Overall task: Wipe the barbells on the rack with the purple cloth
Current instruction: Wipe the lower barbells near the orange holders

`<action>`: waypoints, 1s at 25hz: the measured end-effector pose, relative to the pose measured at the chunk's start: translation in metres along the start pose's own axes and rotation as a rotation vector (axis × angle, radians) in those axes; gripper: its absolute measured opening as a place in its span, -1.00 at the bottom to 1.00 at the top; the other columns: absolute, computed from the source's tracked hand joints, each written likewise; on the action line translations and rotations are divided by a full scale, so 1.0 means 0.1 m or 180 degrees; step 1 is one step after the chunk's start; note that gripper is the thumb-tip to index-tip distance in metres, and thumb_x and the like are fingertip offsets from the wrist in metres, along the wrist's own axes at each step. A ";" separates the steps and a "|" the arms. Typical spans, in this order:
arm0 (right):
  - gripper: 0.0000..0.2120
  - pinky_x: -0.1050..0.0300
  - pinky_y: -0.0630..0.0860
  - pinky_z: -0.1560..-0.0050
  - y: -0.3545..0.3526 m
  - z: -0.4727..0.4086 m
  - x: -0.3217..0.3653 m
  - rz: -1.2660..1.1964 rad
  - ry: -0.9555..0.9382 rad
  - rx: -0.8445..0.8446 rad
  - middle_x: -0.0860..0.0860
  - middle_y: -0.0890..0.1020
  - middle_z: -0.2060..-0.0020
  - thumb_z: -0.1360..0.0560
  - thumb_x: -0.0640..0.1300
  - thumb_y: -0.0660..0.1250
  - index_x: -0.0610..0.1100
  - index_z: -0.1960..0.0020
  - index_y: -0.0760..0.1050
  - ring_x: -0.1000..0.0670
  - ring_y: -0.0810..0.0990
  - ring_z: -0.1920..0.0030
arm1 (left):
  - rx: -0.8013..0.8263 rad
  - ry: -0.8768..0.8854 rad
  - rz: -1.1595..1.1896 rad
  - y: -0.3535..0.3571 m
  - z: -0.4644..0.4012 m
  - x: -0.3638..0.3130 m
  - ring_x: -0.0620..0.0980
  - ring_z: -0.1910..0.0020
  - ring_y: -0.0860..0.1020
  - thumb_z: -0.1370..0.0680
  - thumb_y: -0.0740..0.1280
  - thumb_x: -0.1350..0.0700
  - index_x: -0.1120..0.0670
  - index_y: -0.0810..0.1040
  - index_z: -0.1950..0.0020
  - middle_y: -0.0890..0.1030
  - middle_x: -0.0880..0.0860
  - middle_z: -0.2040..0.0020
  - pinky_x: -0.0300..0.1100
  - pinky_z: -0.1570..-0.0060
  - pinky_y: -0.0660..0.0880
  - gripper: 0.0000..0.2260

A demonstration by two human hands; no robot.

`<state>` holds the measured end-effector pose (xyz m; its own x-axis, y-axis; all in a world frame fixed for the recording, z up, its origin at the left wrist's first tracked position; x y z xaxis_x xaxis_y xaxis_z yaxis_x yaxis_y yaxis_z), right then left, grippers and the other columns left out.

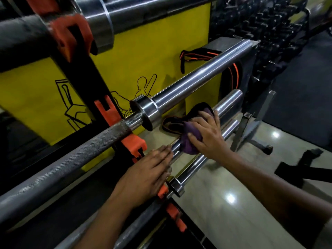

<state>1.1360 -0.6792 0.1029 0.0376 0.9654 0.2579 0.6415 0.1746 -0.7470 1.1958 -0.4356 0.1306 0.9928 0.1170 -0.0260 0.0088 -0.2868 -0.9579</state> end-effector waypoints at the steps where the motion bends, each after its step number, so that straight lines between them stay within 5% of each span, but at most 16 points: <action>1: -0.61 -0.38 -0.06 -0.54 -0.06 0.00 -0.14 -0.0025 -0.0350 0.0125 -0.01 0.61 -0.17 -0.60 0.10 0.18 -0.09 -0.26 0.56 -0.14 0.42 -0.39 | -0.0006 -0.0021 -0.0029 -0.01 0.00 0.01 -0.06 -0.57 0.22 -0.68 0.20 0.00 0.15 0.35 -0.53 0.31 0.06 -0.56 -0.13 -0.54 0.15 -0.55; 2: -0.62 -0.32 -0.06 -0.56 -0.15 -0.07 -0.33 -0.0105 -0.0405 0.0283 -0.03 0.62 -0.16 -0.61 0.08 0.19 -0.11 -0.28 0.55 -0.13 0.45 -0.36 | 0.0004 -0.0040 -0.0060 -0.01 0.00 0.01 -0.07 -0.56 0.21 -0.68 0.19 -0.01 0.14 0.35 -0.53 0.30 0.05 -0.56 -0.15 -0.54 0.13 -0.55; 6: -0.52 -0.30 0.07 -0.53 -0.23 -0.36 -0.52 -0.0258 0.1044 0.0117 -0.07 0.61 -0.14 -0.60 0.21 0.09 -0.08 -0.23 0.58 -0.12 0.43 -0.34 | -0.0006 -0.0119 -0.0039 0.00 0.01 0.01 -0.09 -0.56 0.21 -0.68 0.18 -0.03 0.11 0.34 -0.54 0.30 0.02 -0.56 -0.15 -0.53 0.18 -0.55; 11: -0.51 -0.22 0.06 -0.57 -0.20 -0.01 -0.34 -0.0206 -0.0290 0.0486 -0.03 0.54 -0.32 -0.62 0.19 0.15 -0.12 -0.36 0.48 -0.09 0.35 -0.47 | -0.0064 -0.0060 -0.0082 -0.03 -0.01 0.01 -0.08 -0.56 0.21 -0.67 0.18 -0.03 0.14 0.37 -0.52 0.33 0.05 -0.54 -0.19 -0.54 0.12 -0.55; 15: -0.60 -0.31 0.06 -0.54 -0.26 -0.18 -0.46 -0.0546 0.1177 0.0086 -0.07 0.53 -0.28 -0.63 0.15 0.15 -0.09 -0.29 0.51 -0.05 0.27 -0.46 | -0.0010 -0.0087 -0.0139 0.01 0.02 0.02 -0.10 -0.57 0.17 -0.67 0.16 -0.06 0.11 0.32 -0.55 0.30 0.04 -0.56 -0.13 -0.53 0.20 -0.52; 19: -0.57 -0.25 -0.02 -0.58 -0.11 0.02 -0.06 -0.0507 0.0223 0.0438 -0.03 0.55 -0.30 -0.65 0.16 0.14 -0.08 -0.35 0.47 -0.02 0.27 -0.49 | 0.0092 -0.0062 -0.0147 -0.04 0.04 0.02 -0.13 -0.59 0.08 -0.68 0.13 -0.06 0.10 0.30 -0.56 0.26 0.04 -0.58 -0.24 -0.55 0.02 -0.52; 25: -0.55 -0.30 -0.05 -0.56 -0.27 -0.03 -0.06 -0.0361 0.0591 0.0131 0.00 0.53 -0.33 -0.64 0.21 0.07 -0.02 -0.34 0.48 -0.06 0.28 -0.51 | -0.0074 -0.0244 -0.0166 -0.16 0.57 0.01 -0.08 -0.57 0.19 -0.67 0.08 -0.01 0.09 0.26 -0.58 0.18 0.00 -0.61 -0.12 -0.51 0.21 -0.53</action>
<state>1.1203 -0.6901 0.1235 0.1099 0.8877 0.4472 0.6180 0.2913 -0.7302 1.1900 -0.3764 0.1292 0.9789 0.2046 0.0010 0.0637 -0.3002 -0.9517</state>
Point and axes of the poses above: each hand's wrist, its own z-axis away from the middle knuckle, its own y-axis out of the palm, x = y × z, the point moved 4 cm from there along -z, towards the middle knuckle
